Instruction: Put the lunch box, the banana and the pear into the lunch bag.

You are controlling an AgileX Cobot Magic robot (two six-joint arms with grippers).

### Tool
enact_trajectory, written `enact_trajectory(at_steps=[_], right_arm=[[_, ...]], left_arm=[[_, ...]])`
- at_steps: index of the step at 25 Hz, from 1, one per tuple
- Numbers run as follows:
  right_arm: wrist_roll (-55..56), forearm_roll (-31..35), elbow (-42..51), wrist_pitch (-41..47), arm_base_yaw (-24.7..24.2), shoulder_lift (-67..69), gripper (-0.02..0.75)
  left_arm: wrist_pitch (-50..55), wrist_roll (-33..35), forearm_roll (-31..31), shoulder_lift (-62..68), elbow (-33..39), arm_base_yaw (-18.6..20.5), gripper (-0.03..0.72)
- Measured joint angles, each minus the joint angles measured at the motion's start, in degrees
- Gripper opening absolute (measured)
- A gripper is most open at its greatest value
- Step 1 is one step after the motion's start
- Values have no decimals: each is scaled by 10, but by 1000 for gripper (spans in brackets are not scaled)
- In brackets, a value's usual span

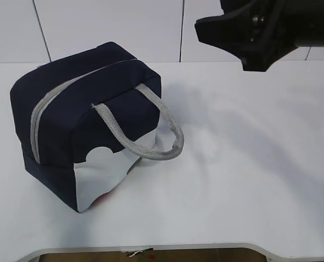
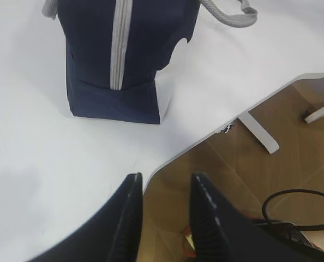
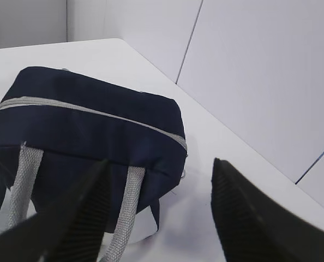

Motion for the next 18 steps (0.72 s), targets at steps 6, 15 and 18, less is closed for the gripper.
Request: enact_trajectory(at_steps=[6, 15, 18], right_arm=[[0, 0, 0, 0, 0, 0, 478], [0, 0, 0, 0, 0, 0, 478], [0, 0, 0, 0, 0, 0, 478]], left_arm=[[1, 0, 0, -117, 34, 0, 227], [5, 0, 12, -226, 70, 0, 227], [3, 0, 13, -228, 100, 0, 227]])
